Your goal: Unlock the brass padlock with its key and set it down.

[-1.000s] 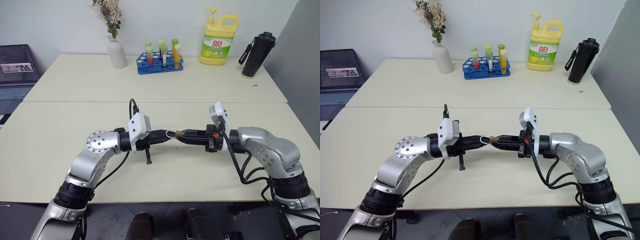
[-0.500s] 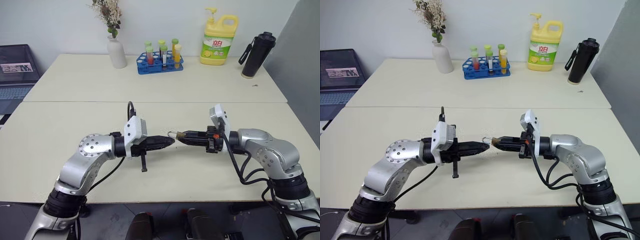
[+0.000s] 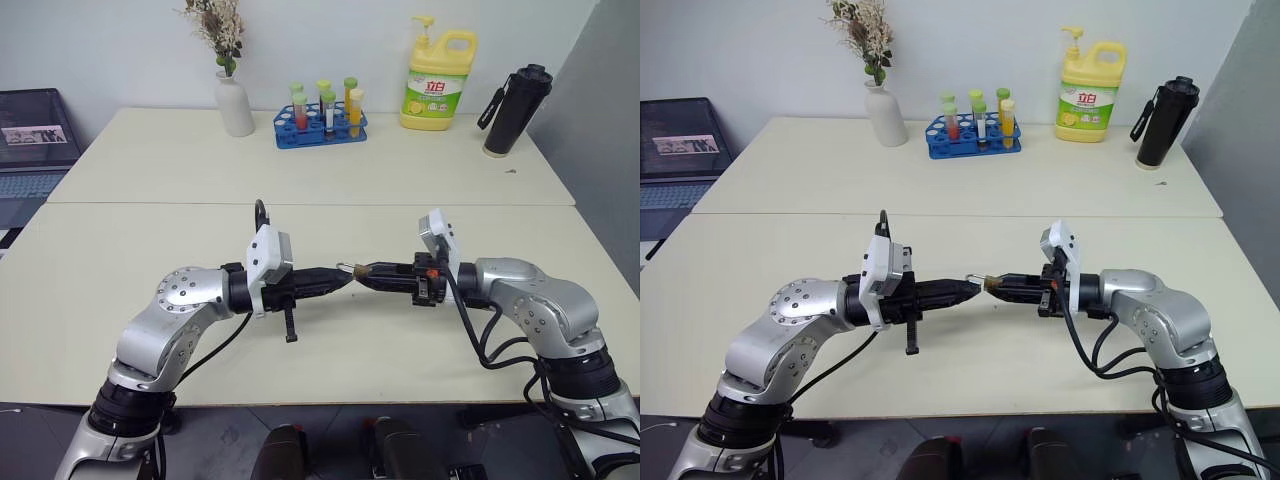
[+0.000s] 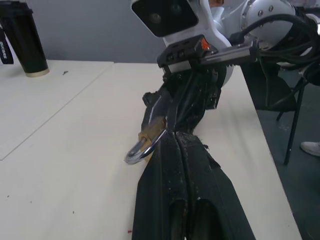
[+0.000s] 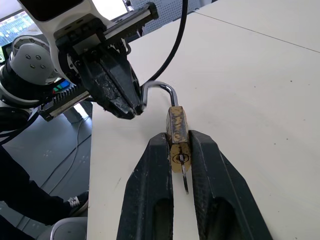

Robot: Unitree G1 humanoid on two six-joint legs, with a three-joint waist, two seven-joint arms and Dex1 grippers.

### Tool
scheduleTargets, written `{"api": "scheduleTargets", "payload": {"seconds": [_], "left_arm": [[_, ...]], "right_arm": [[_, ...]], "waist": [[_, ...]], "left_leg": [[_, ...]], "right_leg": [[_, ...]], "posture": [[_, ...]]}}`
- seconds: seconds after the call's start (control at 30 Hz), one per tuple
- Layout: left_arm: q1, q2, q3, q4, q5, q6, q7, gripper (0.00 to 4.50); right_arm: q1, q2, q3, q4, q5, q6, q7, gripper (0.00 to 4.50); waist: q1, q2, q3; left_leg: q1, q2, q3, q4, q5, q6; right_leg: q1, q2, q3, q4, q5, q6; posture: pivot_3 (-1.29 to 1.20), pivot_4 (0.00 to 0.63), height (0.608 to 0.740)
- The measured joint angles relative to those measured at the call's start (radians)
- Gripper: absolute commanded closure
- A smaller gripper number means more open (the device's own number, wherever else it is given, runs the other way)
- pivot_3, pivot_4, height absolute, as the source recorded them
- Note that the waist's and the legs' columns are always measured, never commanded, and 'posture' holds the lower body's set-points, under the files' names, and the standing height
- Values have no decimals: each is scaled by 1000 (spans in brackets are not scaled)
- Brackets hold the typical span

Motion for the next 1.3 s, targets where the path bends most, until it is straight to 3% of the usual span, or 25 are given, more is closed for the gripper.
{"api": "scheduleTargets", "payload": {"seconds": [0.9, 1.1, 1.3], "left_arm": [[-18, -15, 11, 46, 56, -50, 1, 4500], [27, 39, 13, 36, 133, -143, -7, 4500], [143, 188, 13, 107, 360, -527, -88, 2725]], "right_arm": [[7, 0, 13, 0, 0, -3, 5, 4350], [8, -5, 13, 0, -1, 4, -8, 4350], [6, -40, 13, 22, 3, 132, -56, 4350]], "waist": [[0, 0, 0], [-2, 0, 0], [0, 0, 0]], "left_leg": [[0, 0, 0, 0, 0, 0], [0, 0, 0, 0, 0, 0], [0, 0, 2, -1, 0, 0]], "right_leg": [[0, 0, 0, 0, 0, 0], [0, 0, 1, 0, 0, 0], [-1, -4, 1, 0, -1, -1]], "posture": [[0, 150, 740], [0, 150, 740], [0, 150, 740]]}}
